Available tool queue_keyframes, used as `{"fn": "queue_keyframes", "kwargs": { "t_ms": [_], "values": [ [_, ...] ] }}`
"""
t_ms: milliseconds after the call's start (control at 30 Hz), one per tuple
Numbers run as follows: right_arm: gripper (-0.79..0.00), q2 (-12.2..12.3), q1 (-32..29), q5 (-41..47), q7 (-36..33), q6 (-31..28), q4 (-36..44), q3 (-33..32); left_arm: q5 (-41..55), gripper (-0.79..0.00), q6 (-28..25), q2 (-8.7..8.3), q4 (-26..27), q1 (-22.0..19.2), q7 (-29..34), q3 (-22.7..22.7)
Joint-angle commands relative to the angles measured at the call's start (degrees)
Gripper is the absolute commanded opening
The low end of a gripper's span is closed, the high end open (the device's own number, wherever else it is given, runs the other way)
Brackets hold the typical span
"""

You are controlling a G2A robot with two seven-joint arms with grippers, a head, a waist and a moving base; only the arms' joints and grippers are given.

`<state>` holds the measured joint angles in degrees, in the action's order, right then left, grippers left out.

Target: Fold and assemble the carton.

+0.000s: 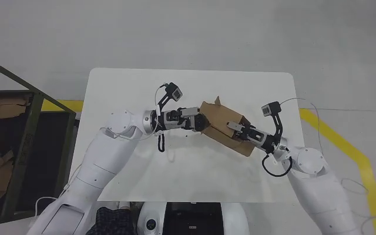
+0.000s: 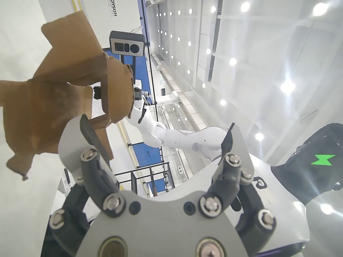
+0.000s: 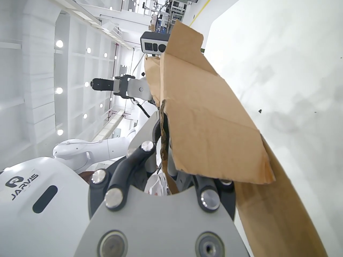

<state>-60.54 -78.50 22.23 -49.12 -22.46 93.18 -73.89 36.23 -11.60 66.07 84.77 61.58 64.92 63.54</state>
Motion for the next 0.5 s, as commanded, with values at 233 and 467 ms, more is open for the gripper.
{"fn": "queue_keyframes", "kwargs": {
  "t_ms": [233,467],
  "values": [
    [-0.785,0.0,-0.1,-0.9,1.7,0.2,0.1,-0.3,0.6,0.0,1.1,0.18,0.2,0.5,0.4,-1.0],
    [-0.785,-0.1,-0.3,-1.5,2.8,0.6,0.3,-0.8,1.1,0.0,1.4,0.3,-0.1,0.5,1.0,-1.5]
  ]
}}
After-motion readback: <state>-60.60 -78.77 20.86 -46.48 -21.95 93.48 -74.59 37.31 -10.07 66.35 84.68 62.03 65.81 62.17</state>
